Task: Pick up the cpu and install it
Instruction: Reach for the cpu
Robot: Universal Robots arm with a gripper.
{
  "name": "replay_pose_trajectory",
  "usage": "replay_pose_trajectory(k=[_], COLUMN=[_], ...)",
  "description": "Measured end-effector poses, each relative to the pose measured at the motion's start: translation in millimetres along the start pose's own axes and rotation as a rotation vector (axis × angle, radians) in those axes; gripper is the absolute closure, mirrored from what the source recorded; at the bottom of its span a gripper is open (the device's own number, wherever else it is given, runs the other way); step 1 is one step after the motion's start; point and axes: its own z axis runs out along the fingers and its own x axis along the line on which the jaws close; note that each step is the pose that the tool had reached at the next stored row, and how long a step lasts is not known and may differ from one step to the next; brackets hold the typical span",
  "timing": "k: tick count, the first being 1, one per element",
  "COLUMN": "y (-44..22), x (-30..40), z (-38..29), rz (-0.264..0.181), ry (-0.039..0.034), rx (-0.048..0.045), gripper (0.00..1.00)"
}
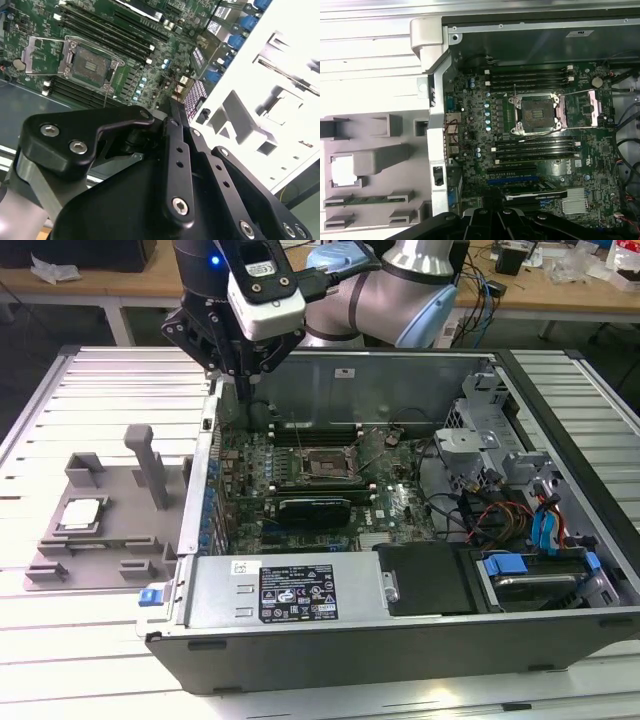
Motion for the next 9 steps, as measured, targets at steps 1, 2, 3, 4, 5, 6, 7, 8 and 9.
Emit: replay_pose_trajectory(k=[1, 2, 3, 4, 5, 6, 7, 8, 9], y=[-0.1, -0.3, -0.4, -0.5, -0.7, -0.9, -1.0, -1.2, -1.2], x=[2.1, 3.8, 5.9, 7.0, 9.2, 11.8, 13.9, 15.9, 16.8], z=[-0.1, -0.1, -0.2, -0.2, -0.3, -0.3, -0.4, -0.4, -0.5], rz=[0.000, 0.000, 0.000, 0.000, 0.000, 0.000, 0.000, 0.000, 0.000], ry=[0.0000, 0.0001, 0.0000, 0.0000, 0.0001, 0.0000, 0.0000, 0.0000, 0.0000], rx=[0.0001, 0.0001, 0.0000, 0.0000, 0.0001, 0.0000, 0.0000, 0.0001, 0.0001], gripper=[0.89, 0.89, 0.89, 0.89, 0.89, 0.89, 0.89, 0.89, 0.89])
